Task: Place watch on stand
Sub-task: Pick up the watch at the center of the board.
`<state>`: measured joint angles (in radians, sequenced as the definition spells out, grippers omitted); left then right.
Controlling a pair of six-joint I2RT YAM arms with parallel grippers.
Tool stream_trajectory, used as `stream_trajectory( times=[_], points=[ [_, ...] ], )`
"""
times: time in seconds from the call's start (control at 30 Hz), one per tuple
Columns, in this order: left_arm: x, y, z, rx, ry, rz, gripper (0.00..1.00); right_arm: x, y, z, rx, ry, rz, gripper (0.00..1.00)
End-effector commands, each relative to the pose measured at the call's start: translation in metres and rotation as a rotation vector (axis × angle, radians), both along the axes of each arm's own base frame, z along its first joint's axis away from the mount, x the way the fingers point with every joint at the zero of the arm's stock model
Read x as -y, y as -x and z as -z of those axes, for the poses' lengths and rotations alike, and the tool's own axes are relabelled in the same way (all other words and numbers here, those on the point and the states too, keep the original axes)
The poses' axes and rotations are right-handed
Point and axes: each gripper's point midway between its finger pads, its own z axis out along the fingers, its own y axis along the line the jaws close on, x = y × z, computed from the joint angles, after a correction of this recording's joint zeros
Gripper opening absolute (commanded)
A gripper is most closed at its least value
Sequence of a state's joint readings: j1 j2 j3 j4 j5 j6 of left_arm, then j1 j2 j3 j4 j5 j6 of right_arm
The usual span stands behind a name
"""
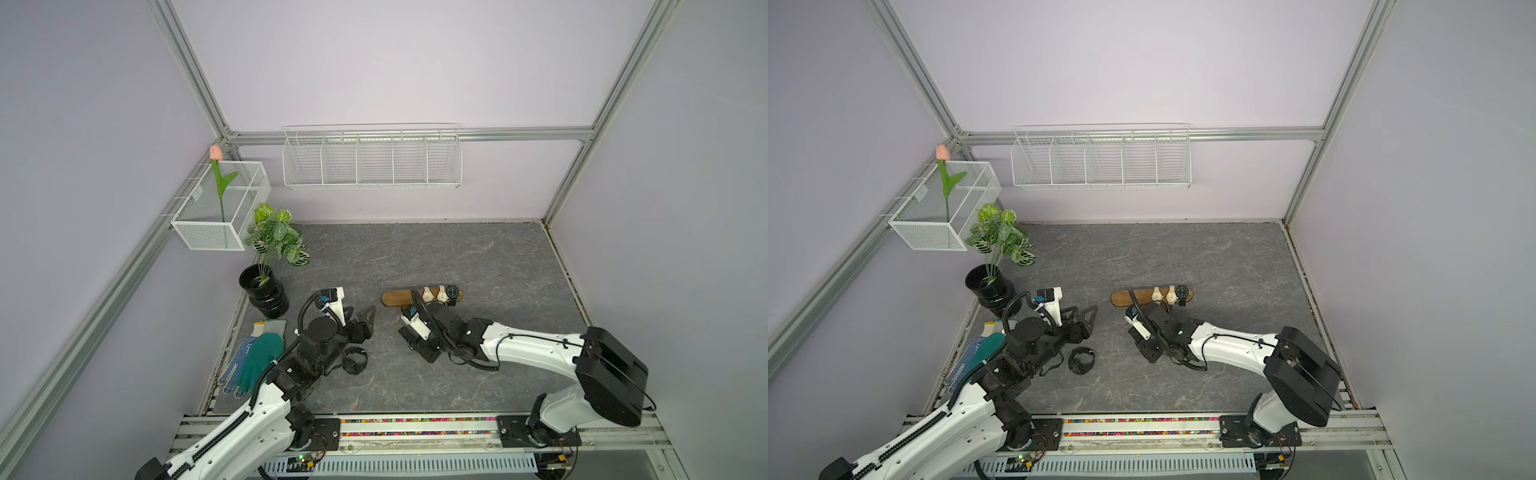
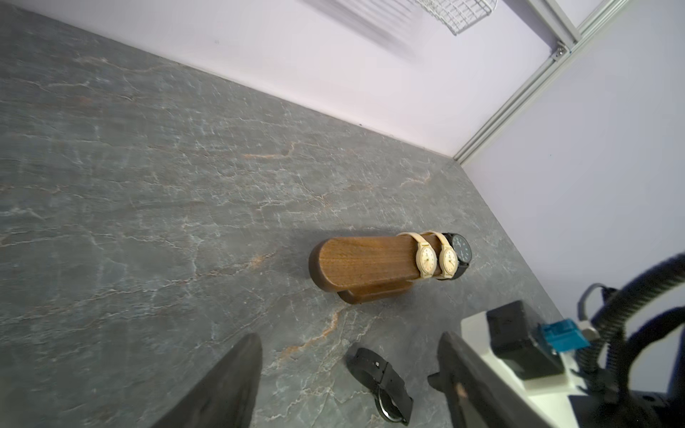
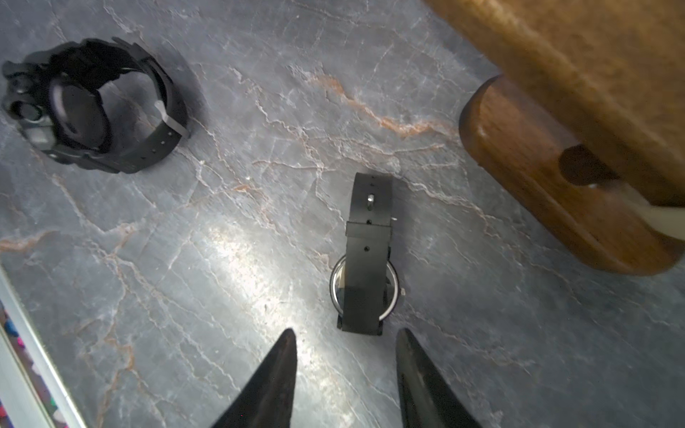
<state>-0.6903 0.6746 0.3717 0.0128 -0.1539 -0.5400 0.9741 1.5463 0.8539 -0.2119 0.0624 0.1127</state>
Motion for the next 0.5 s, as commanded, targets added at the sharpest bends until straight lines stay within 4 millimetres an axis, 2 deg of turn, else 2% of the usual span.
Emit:
stream_trajectory(
  times=[0.0,0.13,0.27,0.47],
  points=[
    [-0.014,0.0,0.014,-0.02,-0.055,-0.055,0.77,-0.017,-0.012,-0.004,0.012,-0.02,0.026,0.47],
    [-0.015,0.001,0.018,-0.024,-0.051,-0.056,0.77,-0.021,-0.022,0.005,0.011,0.017,0.058,0.47],
    [-0.015,0.002,0.02,-0.028,-0.051,-0.052,0.77,-0.023,-0.022,0.015,-0.007,0.046,0.047,0.42],
    [-0.015,0.003,0.021,-0.031,-0.061,-0.052,0.77,-0.017,-0.022,0.024,-0.01,0.078,0.052,0.42]
  ],
)
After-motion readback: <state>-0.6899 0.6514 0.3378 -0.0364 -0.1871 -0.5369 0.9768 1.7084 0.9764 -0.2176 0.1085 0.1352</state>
